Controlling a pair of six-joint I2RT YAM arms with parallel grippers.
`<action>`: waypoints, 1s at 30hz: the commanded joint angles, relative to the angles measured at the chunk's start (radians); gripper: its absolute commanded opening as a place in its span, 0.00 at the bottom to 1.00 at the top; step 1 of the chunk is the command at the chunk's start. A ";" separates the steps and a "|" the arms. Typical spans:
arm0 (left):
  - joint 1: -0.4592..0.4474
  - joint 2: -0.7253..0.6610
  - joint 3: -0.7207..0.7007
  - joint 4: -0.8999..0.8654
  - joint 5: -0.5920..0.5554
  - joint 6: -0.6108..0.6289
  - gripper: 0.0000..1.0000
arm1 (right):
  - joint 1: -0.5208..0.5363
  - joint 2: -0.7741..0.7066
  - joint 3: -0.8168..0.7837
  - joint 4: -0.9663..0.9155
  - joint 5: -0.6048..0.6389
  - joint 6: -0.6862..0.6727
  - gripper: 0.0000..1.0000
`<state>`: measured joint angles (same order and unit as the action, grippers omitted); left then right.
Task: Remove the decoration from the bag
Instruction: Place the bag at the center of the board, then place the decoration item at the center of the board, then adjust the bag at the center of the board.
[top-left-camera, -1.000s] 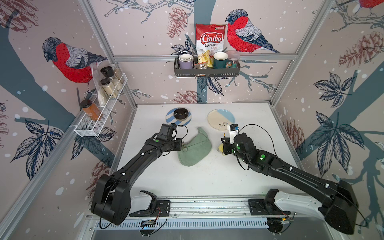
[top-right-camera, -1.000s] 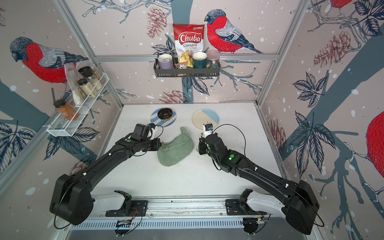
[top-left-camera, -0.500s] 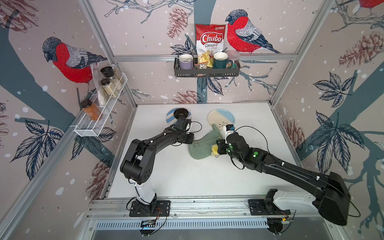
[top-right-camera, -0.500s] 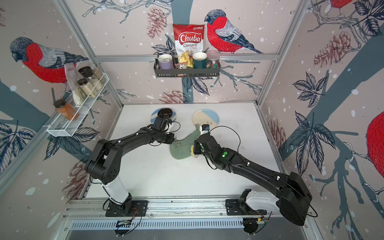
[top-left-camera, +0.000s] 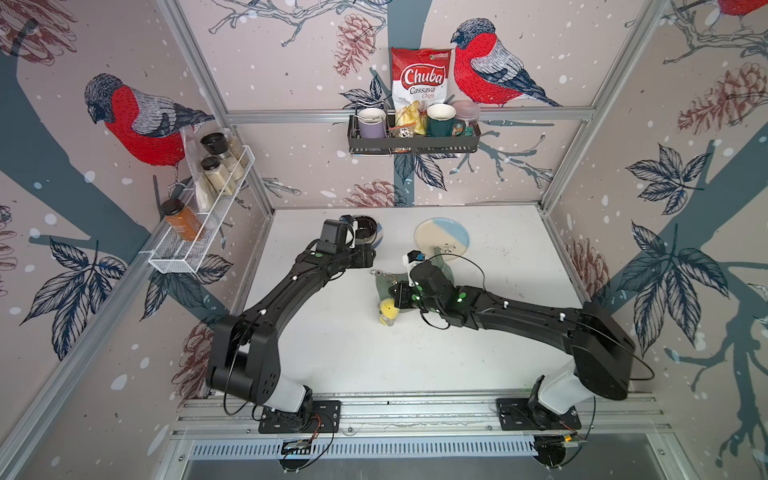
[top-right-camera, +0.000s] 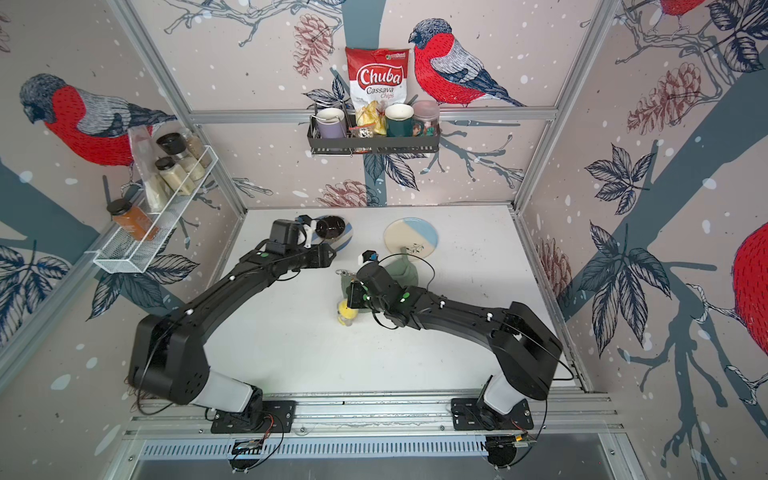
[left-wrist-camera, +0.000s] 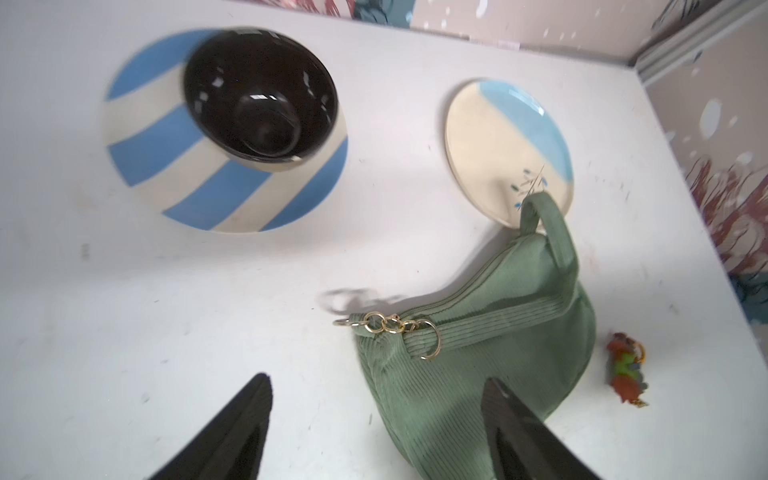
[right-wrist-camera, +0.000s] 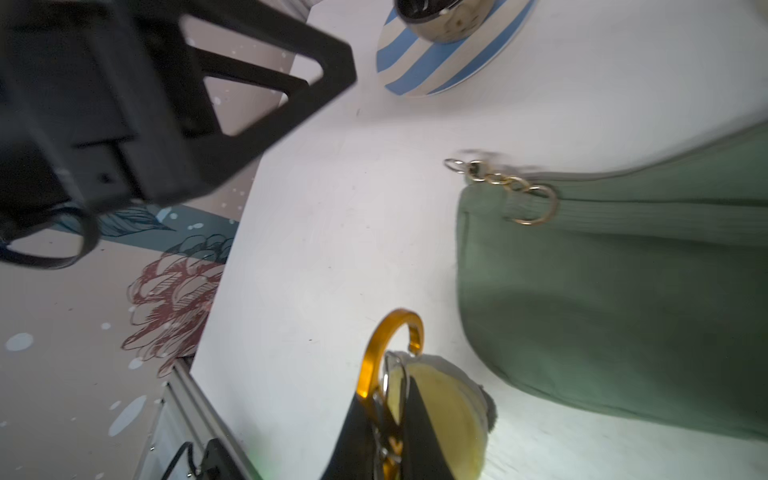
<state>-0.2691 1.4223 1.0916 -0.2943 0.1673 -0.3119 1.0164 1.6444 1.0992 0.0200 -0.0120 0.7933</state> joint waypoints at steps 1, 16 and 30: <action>0.039 -0.109 -0.036 -0.012 -0.107 -0.051 0.79 | 0.008 0.133 0.115 0.051 -0.092 0.088 0.00; 0.054 -0.235 -0.107 -0.064 -0.154 -0.027 0.77 | -0.059 0.513 0.507 -0.231 0.030 0.067 0.42; 0.054 -0.194 -0.131 -0.030 -0.123 -0.039 0.76 | -0.177 0.235 0.226 -0.253 0.124 -0.013 0.62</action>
<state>-0.2188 1.2243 0.9710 -0.3450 0.0273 -0.3439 0.8684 1.9057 1.3941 -0.1986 0.0292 0.8040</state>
